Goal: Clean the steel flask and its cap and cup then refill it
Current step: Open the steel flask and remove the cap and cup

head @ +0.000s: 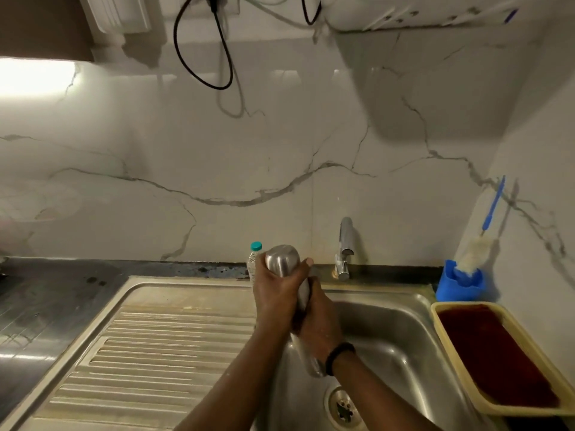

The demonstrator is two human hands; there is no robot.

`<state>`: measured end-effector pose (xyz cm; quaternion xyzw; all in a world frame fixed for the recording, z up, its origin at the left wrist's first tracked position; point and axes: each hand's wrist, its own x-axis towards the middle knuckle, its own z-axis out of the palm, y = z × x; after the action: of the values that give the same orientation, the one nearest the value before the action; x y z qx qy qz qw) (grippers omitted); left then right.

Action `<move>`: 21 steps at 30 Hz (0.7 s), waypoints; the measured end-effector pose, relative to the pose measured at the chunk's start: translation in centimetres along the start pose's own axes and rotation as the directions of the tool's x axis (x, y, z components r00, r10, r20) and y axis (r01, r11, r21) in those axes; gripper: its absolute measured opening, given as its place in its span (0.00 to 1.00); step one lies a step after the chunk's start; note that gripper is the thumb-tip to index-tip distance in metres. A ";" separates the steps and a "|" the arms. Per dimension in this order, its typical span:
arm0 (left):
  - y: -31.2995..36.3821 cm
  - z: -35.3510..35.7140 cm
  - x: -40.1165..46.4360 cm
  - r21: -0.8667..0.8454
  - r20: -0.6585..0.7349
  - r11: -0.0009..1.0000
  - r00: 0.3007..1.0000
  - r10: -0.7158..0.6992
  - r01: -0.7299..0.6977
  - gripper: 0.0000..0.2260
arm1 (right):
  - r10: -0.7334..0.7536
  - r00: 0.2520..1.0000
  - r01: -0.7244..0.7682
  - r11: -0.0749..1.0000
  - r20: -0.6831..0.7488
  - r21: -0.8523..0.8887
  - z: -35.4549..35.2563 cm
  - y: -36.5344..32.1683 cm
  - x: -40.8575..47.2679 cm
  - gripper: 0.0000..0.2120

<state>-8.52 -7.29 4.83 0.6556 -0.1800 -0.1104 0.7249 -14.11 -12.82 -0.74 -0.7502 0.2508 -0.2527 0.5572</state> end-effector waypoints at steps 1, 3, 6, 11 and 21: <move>0.0 0.6 -0.4 -0.003 -0.017 1.000 1.000 -0.022 0.022 0.22 | 0.045 0.998 -0.043 0.996 -0.034 0.072 0.0 0.0 -0.6 0.15; 0.1 1.3 -1.6 -0.019 0.049 0.997 0.996 -0.078 0.079 0.22 | 0.076 0.996 -0.066 0.984 -0.055 0.164 -0.5 0.7 -1.4 0.17; -0.1 0.7 -2.7 0.132 0.134 0.991 0.991 0.004 -0.022 0.20 | 0.059 0.997 -0.055 0.996 -0.053 0.073 -1.7 1.2 -1.3 0.25; 0.2 -0.1 -2.0 0.115 0.121 0.993 0.993 0.001 -0.015 0.32 | 0.000 0.998 0.011 0.986 0.062 -0.169 -2.3 1.3 -1.6 0.35; 2.4 -1.0 -3.0 -0.076 0.091 0.994 0.992 0.084 -0.077 0.28 | 0.007 0.995 -0.002 0.999 0.096 -0.053 -4.1 2.3 -3.4 0.31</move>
<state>-10.99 -4.93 6.77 0.6151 -0.2362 -0.1183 0.7429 -19.55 -14.08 -2.30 -0.7754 0.2319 -0.2085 0.5491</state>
